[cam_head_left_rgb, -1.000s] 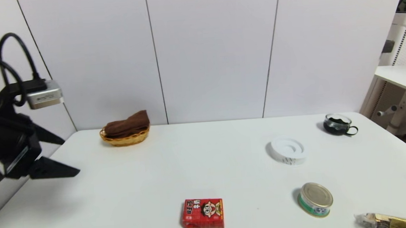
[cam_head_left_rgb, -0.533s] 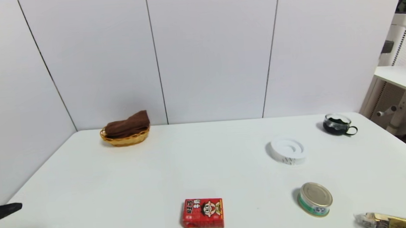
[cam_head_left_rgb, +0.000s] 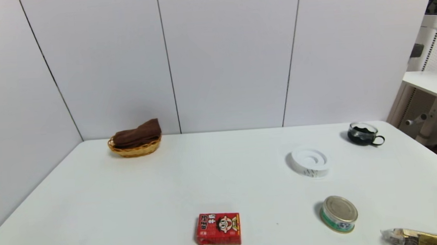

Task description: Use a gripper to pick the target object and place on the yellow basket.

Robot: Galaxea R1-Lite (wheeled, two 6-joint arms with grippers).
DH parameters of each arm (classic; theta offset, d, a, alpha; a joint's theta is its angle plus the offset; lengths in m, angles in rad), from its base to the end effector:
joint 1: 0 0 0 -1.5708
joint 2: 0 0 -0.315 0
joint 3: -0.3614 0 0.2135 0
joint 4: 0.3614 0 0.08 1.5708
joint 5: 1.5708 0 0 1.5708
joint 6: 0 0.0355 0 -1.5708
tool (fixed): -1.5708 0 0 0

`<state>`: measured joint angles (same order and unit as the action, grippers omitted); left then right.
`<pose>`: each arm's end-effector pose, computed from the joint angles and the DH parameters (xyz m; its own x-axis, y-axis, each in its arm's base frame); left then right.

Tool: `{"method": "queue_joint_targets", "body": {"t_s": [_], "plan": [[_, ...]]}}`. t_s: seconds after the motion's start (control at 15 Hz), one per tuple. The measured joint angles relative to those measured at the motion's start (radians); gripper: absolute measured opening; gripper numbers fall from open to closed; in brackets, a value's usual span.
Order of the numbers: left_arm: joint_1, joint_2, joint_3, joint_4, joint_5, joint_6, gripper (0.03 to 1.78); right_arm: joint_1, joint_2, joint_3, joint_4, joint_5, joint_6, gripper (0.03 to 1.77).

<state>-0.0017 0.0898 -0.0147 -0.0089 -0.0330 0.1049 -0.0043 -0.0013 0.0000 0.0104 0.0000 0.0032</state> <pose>0.0063 -0.0012 0.0809 0.9972 -0.0347 -0.0661 0.0414 0.9939 0.1023 0.0001 0.0000 0.0743 0.9999 -0.0043 -0.0091 0.0043 1.0000 0.0032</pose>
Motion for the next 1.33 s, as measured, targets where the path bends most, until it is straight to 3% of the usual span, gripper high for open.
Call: {"method": "queue_joint_targets", "body": {"t_s": [0.4, 1.33], "plan": [[-0.003, -0.088, 0.015, 0.007, 0.030, -0.107, 1.69, 0.000, 0.000, 0.000, 0.000, 0.000, 0.000, 1.69], [-0.003, -0.093, 0.015, 0.006, 0.031, -0.107, 1.69, 0.000, 0.000, 0.000, 0.000, -0.001, 0.001, 1.69]]}}
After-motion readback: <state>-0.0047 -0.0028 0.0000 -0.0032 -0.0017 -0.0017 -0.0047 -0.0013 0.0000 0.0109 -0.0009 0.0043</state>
